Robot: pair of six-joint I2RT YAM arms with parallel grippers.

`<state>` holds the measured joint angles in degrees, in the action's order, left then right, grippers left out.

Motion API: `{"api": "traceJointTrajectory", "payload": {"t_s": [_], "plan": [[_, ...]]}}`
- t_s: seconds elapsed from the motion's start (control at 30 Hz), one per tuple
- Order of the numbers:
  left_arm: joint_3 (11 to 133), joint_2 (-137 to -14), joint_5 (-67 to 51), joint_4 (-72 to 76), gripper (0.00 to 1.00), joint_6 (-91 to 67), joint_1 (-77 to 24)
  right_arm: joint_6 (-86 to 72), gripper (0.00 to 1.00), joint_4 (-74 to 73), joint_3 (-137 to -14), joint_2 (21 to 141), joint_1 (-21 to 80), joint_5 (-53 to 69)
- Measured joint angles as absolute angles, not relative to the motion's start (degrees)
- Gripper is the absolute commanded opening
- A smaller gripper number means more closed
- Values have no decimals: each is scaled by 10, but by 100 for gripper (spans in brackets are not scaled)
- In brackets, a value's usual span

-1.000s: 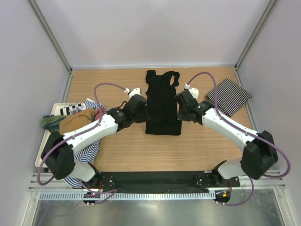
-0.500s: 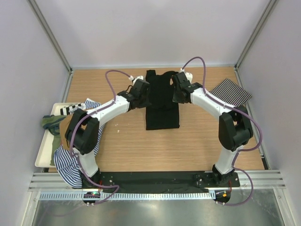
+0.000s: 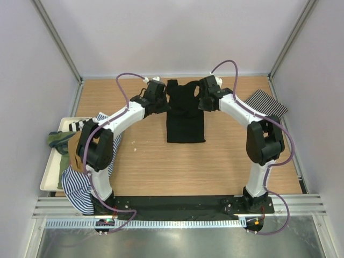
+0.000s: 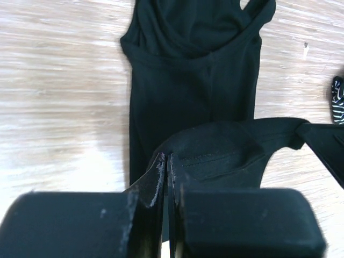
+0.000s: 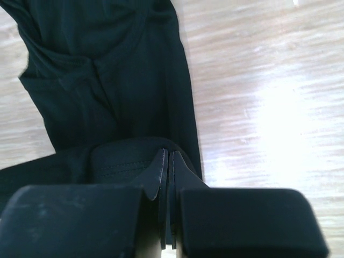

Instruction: Fold and stack the tank tops

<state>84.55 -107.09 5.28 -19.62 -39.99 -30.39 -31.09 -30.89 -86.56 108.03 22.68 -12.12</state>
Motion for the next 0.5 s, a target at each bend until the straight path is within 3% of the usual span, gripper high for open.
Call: {"api": "traceJointTrajectory", "payload": {"t_s": [0.5], "plan": [[895, -1149, 21, -196, 0, -397, -280, -309, 3, -308, -922, 1138, 207, -107]]}}
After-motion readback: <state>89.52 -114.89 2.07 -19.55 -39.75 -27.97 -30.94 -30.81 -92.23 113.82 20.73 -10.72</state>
